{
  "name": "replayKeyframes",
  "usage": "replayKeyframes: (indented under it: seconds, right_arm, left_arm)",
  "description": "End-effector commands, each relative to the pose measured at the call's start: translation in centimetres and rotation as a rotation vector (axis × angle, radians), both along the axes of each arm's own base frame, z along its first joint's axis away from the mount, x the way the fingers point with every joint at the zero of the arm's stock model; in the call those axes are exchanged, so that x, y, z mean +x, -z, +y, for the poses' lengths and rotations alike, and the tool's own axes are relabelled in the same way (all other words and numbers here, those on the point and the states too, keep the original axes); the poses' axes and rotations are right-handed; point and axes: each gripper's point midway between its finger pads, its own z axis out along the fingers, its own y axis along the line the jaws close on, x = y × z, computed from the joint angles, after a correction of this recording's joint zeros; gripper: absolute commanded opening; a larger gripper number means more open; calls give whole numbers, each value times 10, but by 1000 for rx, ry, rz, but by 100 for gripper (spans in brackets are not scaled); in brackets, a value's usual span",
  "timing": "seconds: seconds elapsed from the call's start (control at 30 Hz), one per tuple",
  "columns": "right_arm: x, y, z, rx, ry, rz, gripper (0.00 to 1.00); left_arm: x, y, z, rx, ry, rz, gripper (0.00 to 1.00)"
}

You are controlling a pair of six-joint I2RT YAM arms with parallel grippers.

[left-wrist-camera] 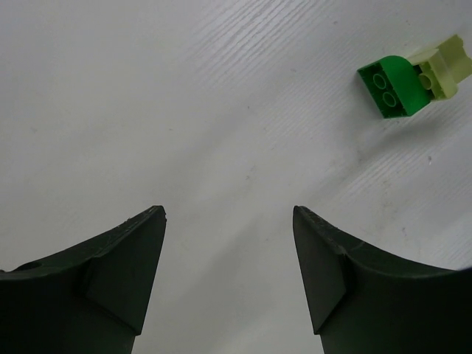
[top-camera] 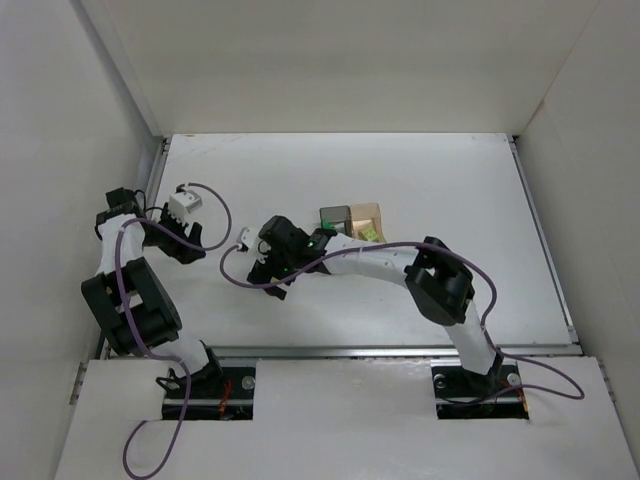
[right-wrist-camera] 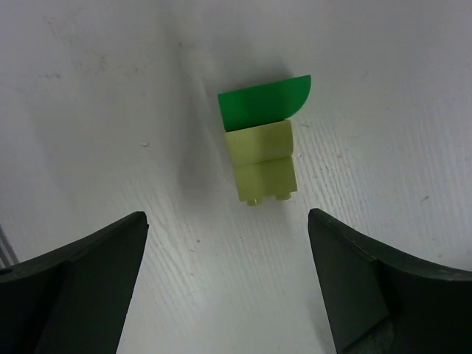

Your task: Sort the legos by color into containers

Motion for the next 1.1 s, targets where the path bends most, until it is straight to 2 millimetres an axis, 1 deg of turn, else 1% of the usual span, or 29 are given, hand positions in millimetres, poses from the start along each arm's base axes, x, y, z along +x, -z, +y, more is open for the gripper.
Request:
replayKeyframes:
  seconds: [0.0, 0.03, 0.07, 0.13, 0.17, 0.2, 0.27, 0.3, 0.33, 0.4, 0.43, 0.47, 0.5, 0.53, 0.57, 0.6, 0.63, 0.67, 0.7, 0.73, 0.77, 0.8, 0.83, 0.87, 0.93, 0.97, 1.0, 1.03, 1.07]
  right_arm:
    - [21, -29, 15, 70, 27, -55, 94]
    - [22, -17, 17, 53, 27, -45, 92]
    - [23, -13, 20, 53, 35, -37, 89]
    - [24, -5, 22, 38, 35, -29, 87]
    - [26, 3, 20, 23, 51, -25, 86]
    - [28, 2, 21, 27, 58, -36, 84]
    - [28, 10, 20, 18, 58, -31, 80]
    - [29, 10, 19, 15, 64, -37, 74]
    - [29, 15, 19, 7, 64, -33, 71]
    - [29, 15, 19, 7, 64, -33, 69]
    - [29, 20, 19, -1, 64, -29, 68]
    - [29, 20, 19, -2, 64, -28, 65]
    - [29, 20, 19, -2, 64, -28, 61]
    - [27, 20, 19, 2, 57, -21, 57]
    - [27, 26, 19, -7, 57, -16, 42]
    - [27, 26, 19, -7, 57, -16, 23]
    - [27, 26, 19, -7, 57, -16, 23]
    - [26, 24, 21, 4, 51, -15, 7]
    - [26, 24, 21, 4, 51, -15, 1]
    - [28, 17, 24, 23, 51, -25, 0]
    - [28, 17, 24, 23, 51, -25, 0]
    - [28, 12, 24, 31, 51, -29, 0]
    - [28, 12, 24, 31, 51, -30, 0]
    - [28, 4, 25, 43, 51, -36, 0]
    - [34, -5, 20, 41, 79, -69, 0]
    - [34, -21, 19, 66, 72, -91, 0]
    - [35, -39, 16, 90, 81, -114, 0]
    - [33, -35, 14, 80, 81, -109, 0]
    - [37, -55, 14, 115, 94, -141, 0]
  left_arm:
    - [-6, -4, -12, -79, 7, 4, 66]
    - [-6, -5, -13, -87, 10, 0, 66]
    - [-6, -5, -13, -87, 10, 0, 66]
    - [-3, -3, -13, -100, 11, 6, 66]
    - [-3, -4, -15, -113, 6, 7, 66]
    - [-3, -3, -15, -119, 5, 19, 66]
    - [-2, -5, -18, -139, 9, 20, 66]
    - [-4, -5, -18, -144, 9, 28, 66]
    - [-6, -5, -20, -146, 14, 35, 66]
    - [-7, -5, -21, -153, 23, 33, 66]
    - [-7, -5, -21, -149, 29, 28, 66]
    - [-9, -3, -22, -154, 29, 36, 66]
    - [-9, -5, -22, -144, 38, 21, 66]
    - [-11, -3, -23, -148, 37, 29, 66]
    - [-13, -2, -24, -148, 45, 32, 66]
    - [-14, -2, -24, -141, 56, 23, 66]
    - [-14, -2, -24, -136, 64, 17, 66]
    - [-18, 0, -26, -141, 71, 29, 66]
    - [-18, 1, -25, -131, 87, 16, 66]
    - [-20, 2, -25, -124, 92, 23, 66]
    - [-22, 4, -26, -123, 101, 24, 66]
    - [-23, 2, -26, -117, 110, 17, 66]
    - [-23, 2, -26, -111, 120, 9, 66]
    - [-23, 4, -24, -91, 137, -1, 66]
    - [-20, -1, -20, -62, 151, -25, 66]
    - [-15, -4, -16, -40, 150, -40, 66]
    - [-3, -14, -10, -12, 137, -91, 66]
    - [2, -14, -6, 0, 115, -95, 66]
    - [13, -22, 1, 21, 86, -123, 66]
